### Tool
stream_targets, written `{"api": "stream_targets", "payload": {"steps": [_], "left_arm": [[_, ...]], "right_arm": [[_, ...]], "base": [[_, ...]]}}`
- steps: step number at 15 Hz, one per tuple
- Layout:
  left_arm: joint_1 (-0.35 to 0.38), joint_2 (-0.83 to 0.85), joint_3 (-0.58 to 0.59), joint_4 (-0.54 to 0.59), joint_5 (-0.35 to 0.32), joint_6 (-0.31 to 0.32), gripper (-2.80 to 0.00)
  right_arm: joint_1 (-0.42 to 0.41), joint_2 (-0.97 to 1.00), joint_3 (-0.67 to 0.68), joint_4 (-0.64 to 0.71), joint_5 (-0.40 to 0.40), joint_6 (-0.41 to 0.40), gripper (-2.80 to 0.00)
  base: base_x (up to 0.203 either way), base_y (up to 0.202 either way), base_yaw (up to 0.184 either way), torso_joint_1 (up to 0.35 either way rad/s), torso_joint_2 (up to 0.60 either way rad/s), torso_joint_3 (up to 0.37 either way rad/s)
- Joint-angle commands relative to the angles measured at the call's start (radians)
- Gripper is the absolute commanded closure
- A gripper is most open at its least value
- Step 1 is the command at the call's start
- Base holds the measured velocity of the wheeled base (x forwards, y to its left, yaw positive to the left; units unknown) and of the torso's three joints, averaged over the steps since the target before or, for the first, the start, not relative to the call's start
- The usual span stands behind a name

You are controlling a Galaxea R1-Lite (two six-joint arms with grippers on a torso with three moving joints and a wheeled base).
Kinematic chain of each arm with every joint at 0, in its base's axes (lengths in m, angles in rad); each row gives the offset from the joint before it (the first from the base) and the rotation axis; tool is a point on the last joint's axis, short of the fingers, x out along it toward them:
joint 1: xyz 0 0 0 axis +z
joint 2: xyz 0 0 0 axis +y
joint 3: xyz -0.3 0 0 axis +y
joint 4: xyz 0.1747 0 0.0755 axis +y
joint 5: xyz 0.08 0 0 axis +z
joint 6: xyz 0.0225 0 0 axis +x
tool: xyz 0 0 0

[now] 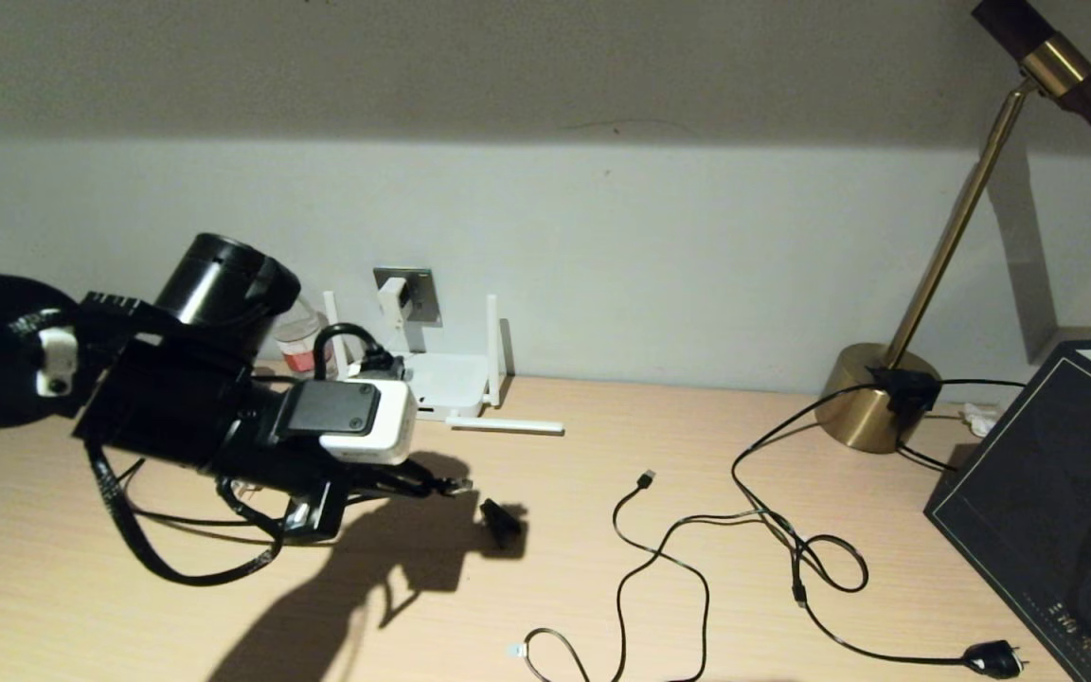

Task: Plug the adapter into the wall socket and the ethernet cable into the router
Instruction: Hand it to the other hand

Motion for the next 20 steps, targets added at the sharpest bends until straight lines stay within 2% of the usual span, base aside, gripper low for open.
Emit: {"api": "stream_targets", "payload": {"steps": [1,4,5,8,10,11,13,15,18,20], "left_arm": [[-0.053,-0.050,-0.039,0.000,0.001,-0.037,0.00],[-0.058,-0.043,-0.084,-0.046,0.011,-0.072,0.00],[-0.065,-0.018,-0.126,-0.050,0.014,-0.087,0.00],[-0.089,0.088,-0.271,-0.053,0.041,-0.100,0.00],[-0.135,0.160,-0.369,-0.049,0.071,-0.101,0.00],[-0.149,0.179,-0.404,-0.041,0.090,-0.103,0.00],[-0.190,0.203,-0.433,-0.039,0.102,-0.116,0.00],[-0.235,0.232,-0.445,-0.041,0.144,-0.125,0.00],[-0.253,0.239,-0.436,-0.051,0.149,-0.127,0.00],[-0.270,0.235,-0.435,-0.053,0.151,-0.127,0.00]], "right_arm": [[0.000,0.002,0.035,-0.001,0.000,0.000,0.00],[0.000,0.002,0.035,-0.001,0.003,-0.012,0.00],[0.000,0.002,0.035,0.001,0.009,-0.037,0.00],[0.000,0.002,0.022,0.028,-0.002,-0.032,0.00],[0.001,0.018,-0.070,0.089,0.015,-0.018,0.00],[0.001,0.061,-0.155,0.121,0.046,0.017,0.00],[0.002,0.237,-0.298,0.162,0.161,0.111,0.00],[0.002,0.477,-0.396,0.172,0.288,0.207,0.00],[0.011,0.895,-0.514,0.088,0.497,0.287,0.00],[0.039,1.145,-0.608,0.005,0.610,0.339,0.00]], "base": [[0.000,0.000,0.000,0.000,0.00,0.000],[0.000,0.000,0.000,0.000,0.00,0.000],[0.000,0.000,0.000,0.000,0.00,0.000],[0.000,0.000,0.000,0.000,0.00,0.000],[0.000,0.000,0.000,0.000,0.00,0.000],[0.000,0.000,0.000,0.000,0.00,0.000],[0.000,0.000,0.000,0.000,0.00,0.000],[0.000,0.000,0.000,0.000,0.00,0.000],[0.000,0.000,0.000,0.000,0.00,0.000],[0.000,0.000,0.000,0.000,0.00,0.000]]}}
